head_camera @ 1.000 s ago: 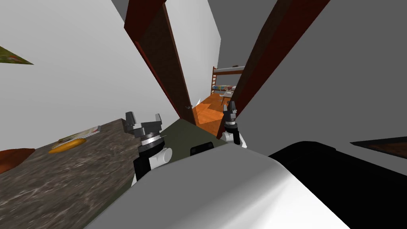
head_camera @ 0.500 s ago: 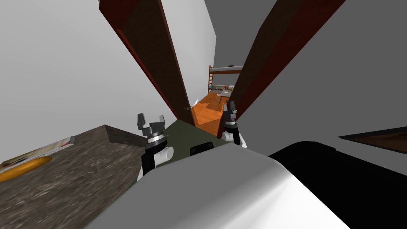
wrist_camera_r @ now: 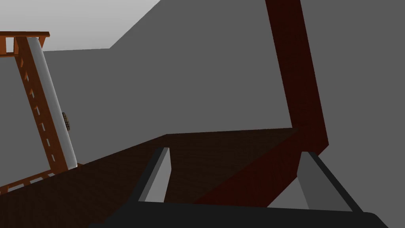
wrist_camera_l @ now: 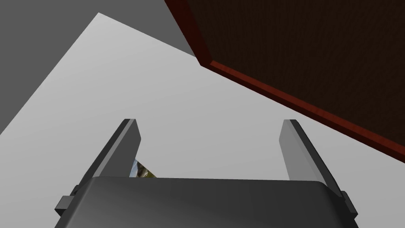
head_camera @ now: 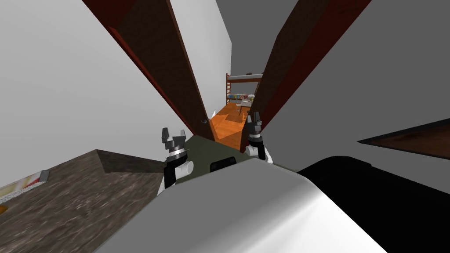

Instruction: Push the door open

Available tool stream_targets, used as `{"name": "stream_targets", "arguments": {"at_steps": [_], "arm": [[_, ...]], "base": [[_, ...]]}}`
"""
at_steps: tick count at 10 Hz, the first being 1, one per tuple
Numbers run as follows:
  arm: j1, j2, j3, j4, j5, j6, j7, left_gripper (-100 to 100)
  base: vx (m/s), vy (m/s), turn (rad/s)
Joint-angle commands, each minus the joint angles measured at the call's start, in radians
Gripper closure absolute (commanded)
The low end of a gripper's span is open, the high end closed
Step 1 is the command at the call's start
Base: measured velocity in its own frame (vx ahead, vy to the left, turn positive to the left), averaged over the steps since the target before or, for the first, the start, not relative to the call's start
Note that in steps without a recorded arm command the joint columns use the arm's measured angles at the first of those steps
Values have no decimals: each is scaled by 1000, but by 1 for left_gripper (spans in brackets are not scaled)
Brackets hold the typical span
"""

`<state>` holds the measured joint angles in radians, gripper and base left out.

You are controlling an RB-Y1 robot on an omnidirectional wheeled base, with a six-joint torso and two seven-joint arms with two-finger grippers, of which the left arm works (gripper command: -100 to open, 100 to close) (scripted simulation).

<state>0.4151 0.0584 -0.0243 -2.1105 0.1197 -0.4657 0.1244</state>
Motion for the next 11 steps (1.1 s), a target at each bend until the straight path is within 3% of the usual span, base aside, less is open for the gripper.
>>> {"name": "stream_targets", "arguments": {"at_steps": [1, 11], "arm": [[-9, 4, 4, 36, 0, -6, -7, -100], [-96, 20, 34, 335, -5, -73, -53, -100]], "base": [[66, 105, -198], [67, 124, -192]]}}
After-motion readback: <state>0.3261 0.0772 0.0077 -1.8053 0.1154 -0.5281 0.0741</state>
